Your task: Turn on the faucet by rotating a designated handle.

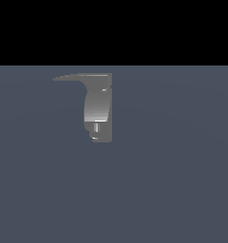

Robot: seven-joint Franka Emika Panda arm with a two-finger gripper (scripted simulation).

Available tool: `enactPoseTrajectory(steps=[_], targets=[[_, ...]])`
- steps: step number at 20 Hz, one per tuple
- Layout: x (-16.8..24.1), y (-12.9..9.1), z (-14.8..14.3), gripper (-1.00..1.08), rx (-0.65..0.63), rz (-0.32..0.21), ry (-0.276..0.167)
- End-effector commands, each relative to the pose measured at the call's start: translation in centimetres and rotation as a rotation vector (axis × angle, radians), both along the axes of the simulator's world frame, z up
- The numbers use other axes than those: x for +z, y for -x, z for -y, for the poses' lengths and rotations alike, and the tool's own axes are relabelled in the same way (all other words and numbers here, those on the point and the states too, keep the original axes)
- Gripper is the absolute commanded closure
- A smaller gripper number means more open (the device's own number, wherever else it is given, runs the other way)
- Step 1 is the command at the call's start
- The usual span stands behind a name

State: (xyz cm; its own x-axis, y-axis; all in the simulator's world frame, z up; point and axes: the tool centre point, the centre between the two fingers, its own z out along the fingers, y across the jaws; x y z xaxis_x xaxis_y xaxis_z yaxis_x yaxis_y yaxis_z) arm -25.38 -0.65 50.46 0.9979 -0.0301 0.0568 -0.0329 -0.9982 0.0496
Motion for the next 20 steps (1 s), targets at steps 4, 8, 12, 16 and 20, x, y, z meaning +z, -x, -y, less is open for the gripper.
enactPoseTrajectory(steps=[4, 8, 12, 16, 20], targets=[[-0.1, 0.0, -0.1, 1.08, -0.004, 0.0, 0.0], [-0.4, -0.2, -0.6, 1.08, -0.024, 0.0, -0.001], [-1.0, -0.5, -1.5, 1.08, -0.059, 0.0, -0.003], [-1.8, -0.9, -2.7, 1.08, -0.109, -0.001, -0.006], [-2.9, -1.6, -4.4, 1.08, -0.175, -0.001, -0.01]])
